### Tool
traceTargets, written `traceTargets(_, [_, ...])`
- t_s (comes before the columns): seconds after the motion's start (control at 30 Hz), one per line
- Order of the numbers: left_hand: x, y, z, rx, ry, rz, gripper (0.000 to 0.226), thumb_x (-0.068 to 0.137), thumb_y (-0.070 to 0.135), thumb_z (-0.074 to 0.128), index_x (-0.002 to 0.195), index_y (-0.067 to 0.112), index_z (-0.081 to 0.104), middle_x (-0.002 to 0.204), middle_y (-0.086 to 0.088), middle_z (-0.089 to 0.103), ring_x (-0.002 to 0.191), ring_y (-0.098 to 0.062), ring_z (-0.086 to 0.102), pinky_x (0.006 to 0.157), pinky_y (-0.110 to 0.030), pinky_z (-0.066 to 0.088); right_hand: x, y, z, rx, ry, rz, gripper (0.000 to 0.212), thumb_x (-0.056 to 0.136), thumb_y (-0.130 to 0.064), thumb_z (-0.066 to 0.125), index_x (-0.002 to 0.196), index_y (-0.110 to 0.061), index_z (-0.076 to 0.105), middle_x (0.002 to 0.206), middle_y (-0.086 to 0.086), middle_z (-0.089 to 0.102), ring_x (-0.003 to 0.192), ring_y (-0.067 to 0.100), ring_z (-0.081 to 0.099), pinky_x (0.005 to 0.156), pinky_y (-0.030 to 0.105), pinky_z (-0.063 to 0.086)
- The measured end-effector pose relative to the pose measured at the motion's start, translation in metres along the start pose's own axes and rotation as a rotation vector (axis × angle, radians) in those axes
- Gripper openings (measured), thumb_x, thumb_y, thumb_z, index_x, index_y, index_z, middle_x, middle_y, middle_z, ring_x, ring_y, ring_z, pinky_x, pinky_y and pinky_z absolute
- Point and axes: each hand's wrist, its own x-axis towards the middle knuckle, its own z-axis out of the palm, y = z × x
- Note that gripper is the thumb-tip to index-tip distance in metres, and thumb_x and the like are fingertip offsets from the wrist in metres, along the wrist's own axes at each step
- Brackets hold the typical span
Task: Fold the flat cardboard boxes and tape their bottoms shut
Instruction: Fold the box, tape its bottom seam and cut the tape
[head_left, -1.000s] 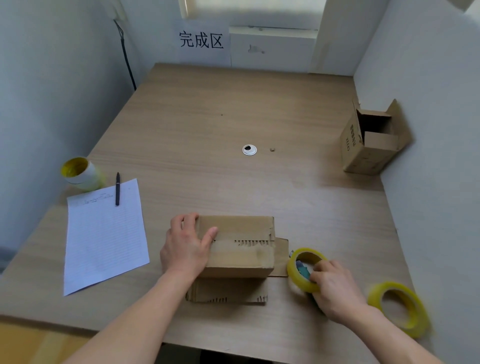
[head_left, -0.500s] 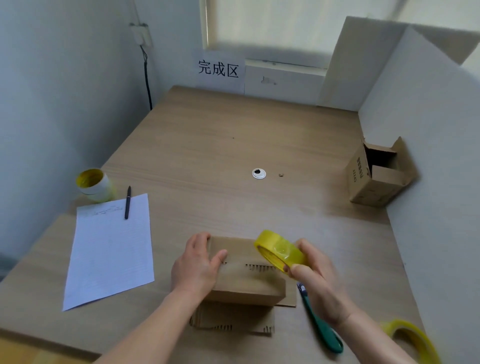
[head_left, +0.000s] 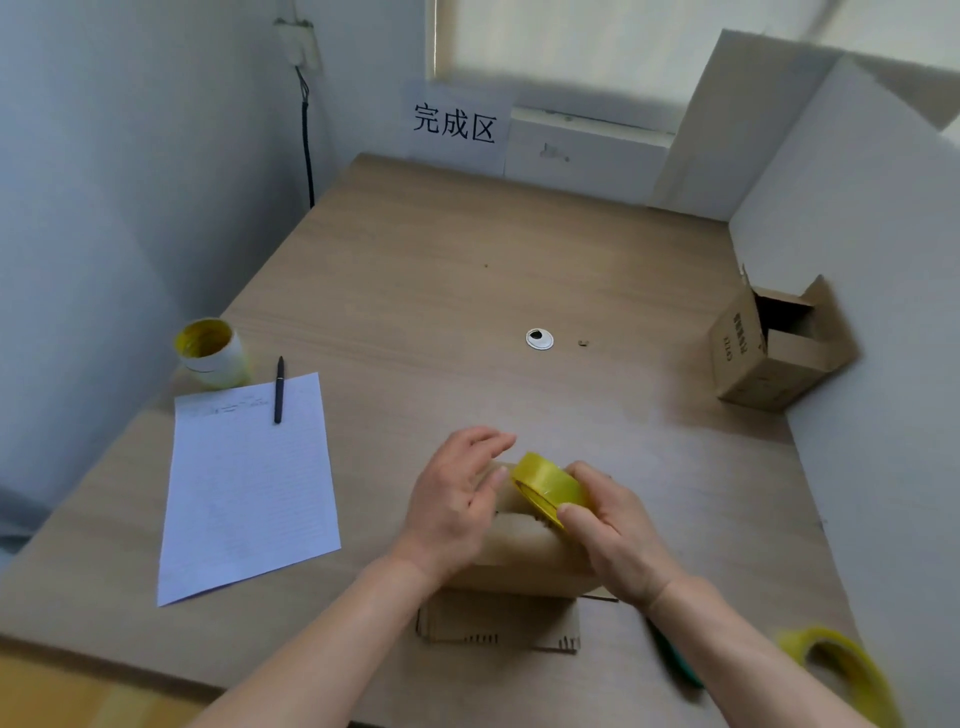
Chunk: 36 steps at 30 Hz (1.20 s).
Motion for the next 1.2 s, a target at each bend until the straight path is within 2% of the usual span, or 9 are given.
traceTargets(0.07, [0.009, 0.017, 0.000, -0.112, -0.188, 0.000, 0.043, 0.090, 0.034, 0.054, 0.129, 0.017, 0.064, 0.124, 0.005, 0.055, 0.111, -0.003, 0.052, 0.098, -0.025, 0.045, 0.003, -0.001, 0.000, -0.038, -0.003, -0.017, 0.028, 0.074, -0.048, 0.046, 0.079, -0.021, 0.051, 0.068, 0.004, 0.054, 0.065, 0.021, 0.049, 0.063, 0.049, 0.043])
traceTargets(0.17, [0.024, 0.025, -0.003, -0.086, -0.361, -0.074, 0.042, 0.087, 0.034, 0.052, 0.123, 0.020, 0.068, 0.116, 0.010, 0.055, 0.110, -0.009, 0.055, 0.094, -0.028, 0.046, 0.009, -0.003, -0.001, -0.064, -0.032, -0.015, 0.025, 0.073, -0.048, 0.046, 0.080, -0.024, 0.050, 0.067, 0.003, 0.055, 0.064, 0.020, 0.050, 0.060, 0.049, 0.044])
traceTargets(0.33, [0.041, 0.030, -0.012, -0.056, -0.420, -0.095, 0.015, 0.091, 0.012, 0.066, 0.102, 0.016, 0.076, 0.098, 0.009, 0.062, 0.093, -0.010, 0.060, 0.079, -0.018, 0.044, 0.011, -0.002, -0.003, -0.136, -0.075, -0.038, 0.018, 0.073, -0.047, 0.044, 0.083, -0.033, 0.050, 0.069, -0.007, 0.055, 0.067, 0.013, 0.051, 0.062, 0.045, 0.045])
traceTargets(0.47, [0.045, 0.034, -0.017, 0.005, -0.430, -0.090, 0.014, 0.088, 0.008, 0.071, 0.099, 0.016, 0.075, 0.095, 0.007, 0.065, 0.087, -0.014, 0.061, 0.071, -0.012, 0.043, 0.011, -0.001, -0.004, -0.153, -0.096, -0.037, 0.014, 0.072, -0.048, 0.043, 0.082, -0.040, 0.049, 0.069, -0.006, 0.054, 0.067, 0.012, 0.051, 0.062, 0.044, 0.044])
traceTargets(0.6, [0.046, 0.030, -0.020, 0.029, -0.380, -0.133, 0.027, 0.090, 0.009, 0.068, 0.116, 0.015, 0.070, 0.103, 0.006, 0.065, 0.086, -0.010, 0.061, 0.076, -0.009, 0.044, 0.015, 0.001, -0.006, -0.114, -0.094, -0.009, 0.021, 0.070, -0.049, 0.043, 0.081, -0.033, 0.050, 0.068, -0.003, 0.053, 0.066, 0.015, 0.050, 0.062, 0.044, 0.042])
traceTargets(0.73, [0.028, 0.024, -0.018, -0.005, -0.296, -0.184, 0.025, 0.083, 0.016, 0.072, 0.107, 0.011, 0.074, 0.098, 0.000, 0.066, 0.085, -0.009, 0.063, 0.077, -0.017, 0.050, 0.016, 0.001, -0.008, -0.094, -0.094, 0.000, 0.027, 0.069, -0.050, 0.043, 0.079, -0.027, 0.051, 0.066, -0.005, 0.053, 0.066, 0.015, 0.050, 0.063, 0.043, 0.042])
traceTargets(0.87, [0.013, 0.023, -0.010, -0.068, -0.220, -0.198, 0.046, 0.069, 0.032, 0.073, 0.110, 0.013, 0.074, 0.101, 0.007, 0.064, 0.089, -0.006, 0.062, 0.079, -0.028, 0.055, 0.018, -0.001, -0.008, -0.084, -0.098, 0.018, 0.029, 0.069, -0.052, 0.042, 0.077, -0.025, 0.050, 0.065, -0.006, 0.052, 0.066, 0.016, 0.050, 0.063, 0.045, 0.042])
traceTargets(1.03, [0.006, 0.027, -0.004, -0.085, -0.104, -0.168, 0.024, 0.071, 0.027, 0.078, 0.094, 0.020, 0.079, 0.097, 0.010, 0.067, 0.082, -0.013, 0.065, 0.074, -0.035, 0.054, 0.019, -0.002, -0.008, -0.082, -0.105, 0.031, 0.032, 0.069, -0.053, 0.042, 0.076, -0.023, 0.050, 0.065, -0.006, 0.053, 0.066, 0.016, 0.050, 0.064, 0.045, 0.043])
traceTargets(1.2, [0.008, 0.027, -0.005, -0.097, -0.046, -0.258, 0.005, 0.081, 0.008, 0.078, 0.081, 0.013, 0.078, 0.084, 0.004, 0.071, 0.077, -0.009, 0.067, 0.073, -0.037, 0.056, 0.019, -0.003, -0.008, -0.110, -0.113, 0.035, 0.032, 0.069, -0.054, 0.040, 0.078, -0.024, 0.051, 0.067, -0.007, 0.055, 0.068, 0.013, 0.052, 0.065, 0.043, 0.045])
